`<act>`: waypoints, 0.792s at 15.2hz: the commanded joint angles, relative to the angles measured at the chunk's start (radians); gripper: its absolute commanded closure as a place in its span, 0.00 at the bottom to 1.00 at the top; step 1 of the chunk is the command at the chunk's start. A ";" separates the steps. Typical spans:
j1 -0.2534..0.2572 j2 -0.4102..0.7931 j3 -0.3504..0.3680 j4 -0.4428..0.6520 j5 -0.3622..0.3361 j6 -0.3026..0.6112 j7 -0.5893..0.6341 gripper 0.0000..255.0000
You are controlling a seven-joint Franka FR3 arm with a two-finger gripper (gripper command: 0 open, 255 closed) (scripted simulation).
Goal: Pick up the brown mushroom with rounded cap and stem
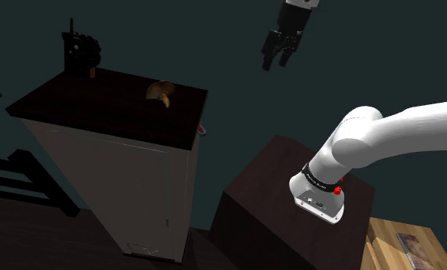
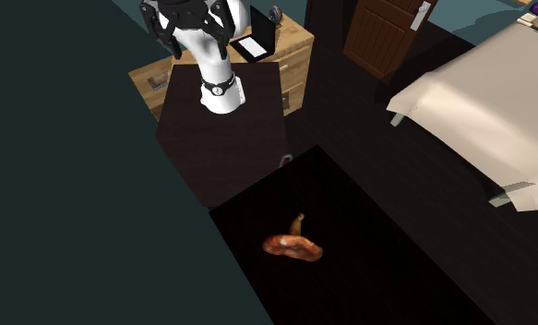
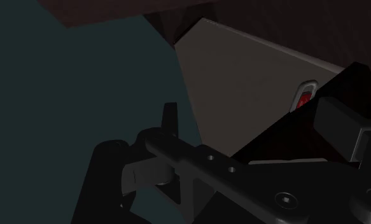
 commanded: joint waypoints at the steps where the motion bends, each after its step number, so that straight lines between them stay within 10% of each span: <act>1: 0.000 0.000 0.000 0.000 0.000 0.000 0.000 0.00; 12: 0.009 0.333 0.172 0.068 -0.002 0.317 0.149 0.00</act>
